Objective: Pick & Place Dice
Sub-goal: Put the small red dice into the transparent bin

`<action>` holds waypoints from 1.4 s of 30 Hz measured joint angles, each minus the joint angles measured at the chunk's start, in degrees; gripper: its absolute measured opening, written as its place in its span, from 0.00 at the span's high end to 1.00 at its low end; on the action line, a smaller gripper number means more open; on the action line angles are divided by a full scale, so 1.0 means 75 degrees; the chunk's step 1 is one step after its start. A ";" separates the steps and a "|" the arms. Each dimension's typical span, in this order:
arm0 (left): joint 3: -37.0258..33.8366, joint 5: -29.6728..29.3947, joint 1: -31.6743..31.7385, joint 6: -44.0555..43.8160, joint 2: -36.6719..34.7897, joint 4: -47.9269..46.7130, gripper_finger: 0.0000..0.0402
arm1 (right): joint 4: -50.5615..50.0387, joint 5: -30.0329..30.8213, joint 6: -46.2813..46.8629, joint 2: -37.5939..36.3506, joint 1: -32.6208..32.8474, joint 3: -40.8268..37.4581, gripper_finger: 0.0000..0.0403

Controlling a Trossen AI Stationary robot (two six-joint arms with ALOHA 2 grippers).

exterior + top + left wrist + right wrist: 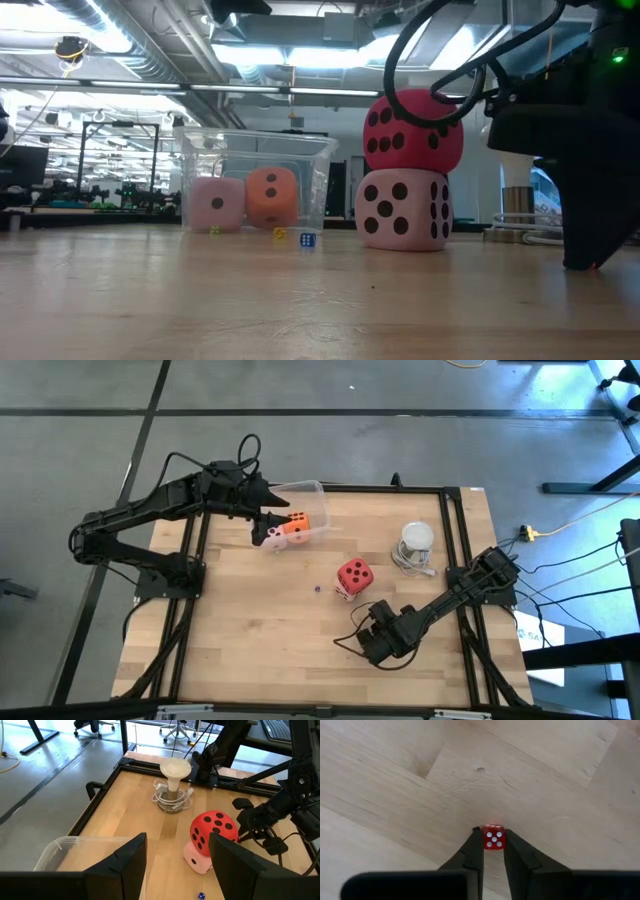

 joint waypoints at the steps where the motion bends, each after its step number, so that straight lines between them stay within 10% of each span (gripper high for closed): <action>1: 0.0000 -0.0002 0.0000 0.0001 0.0000 0.0000 0.50 | -0.0006 -0.0003 0.0032 0.0000 0.0000 0.0000 0.89; 28: 0.0000 0.0006 0.0001 0.0218 0.0003 0.0000 0.50 | -0.0213 -0.0311 0.0075 0.0089 0.0362 0.1315 0.89; 42: 0.0389 0.0012 0.0001 -0.0139 0.0001 0.0006 0.50 | -0.1704 0.2453 0.1905 0.0064 0.1426 0.4002 0.89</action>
